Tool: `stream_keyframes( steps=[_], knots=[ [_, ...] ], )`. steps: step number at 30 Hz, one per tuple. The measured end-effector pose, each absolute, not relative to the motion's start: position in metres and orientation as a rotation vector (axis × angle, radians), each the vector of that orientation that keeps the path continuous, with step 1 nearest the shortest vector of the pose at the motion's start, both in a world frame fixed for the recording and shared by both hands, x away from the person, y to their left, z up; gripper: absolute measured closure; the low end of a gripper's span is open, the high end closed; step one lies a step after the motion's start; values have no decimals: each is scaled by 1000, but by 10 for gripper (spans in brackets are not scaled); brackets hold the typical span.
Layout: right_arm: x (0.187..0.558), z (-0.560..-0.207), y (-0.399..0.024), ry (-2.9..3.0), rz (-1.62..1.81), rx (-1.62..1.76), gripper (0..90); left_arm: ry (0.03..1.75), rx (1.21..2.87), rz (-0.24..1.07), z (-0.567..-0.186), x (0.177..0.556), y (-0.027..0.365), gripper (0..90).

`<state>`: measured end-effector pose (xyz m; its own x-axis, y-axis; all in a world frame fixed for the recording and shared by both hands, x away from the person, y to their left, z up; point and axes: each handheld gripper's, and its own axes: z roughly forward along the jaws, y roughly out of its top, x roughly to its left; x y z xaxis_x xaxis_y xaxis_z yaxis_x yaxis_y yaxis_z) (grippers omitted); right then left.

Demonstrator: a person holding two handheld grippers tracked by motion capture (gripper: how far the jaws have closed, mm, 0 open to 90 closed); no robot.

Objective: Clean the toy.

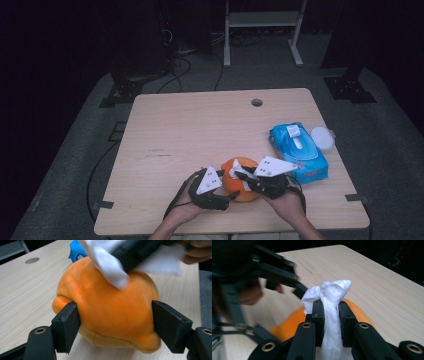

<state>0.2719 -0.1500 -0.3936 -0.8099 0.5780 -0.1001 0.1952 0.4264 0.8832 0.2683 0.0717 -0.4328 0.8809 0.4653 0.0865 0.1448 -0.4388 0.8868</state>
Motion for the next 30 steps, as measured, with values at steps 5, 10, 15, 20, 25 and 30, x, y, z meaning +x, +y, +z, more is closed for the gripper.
stream_keyframes(
  steps=[5,10,15,20,25,30],
  knots=[
    [277,-400,-162,2315,1313,703,777,570,1949,264,-438,280,75,110],
    [274,-398,-162,2305,1334,720,777,583,1938,225,-439,279,73,214],
    [256,-393,-134,2367,1325,552,777,482,2002,328,-435,268,64,239],
    [262,-391,-138,2323,1268,584,778,450,2011,365,-438,266,63,262],
    [269,-391,-163,2281,1307,693,778,487,1970,299,-439,269,63,194],
    [262,-397,-148,2368,1395,607,776,525,1959,292,-441,270,62,200]
  ],
)
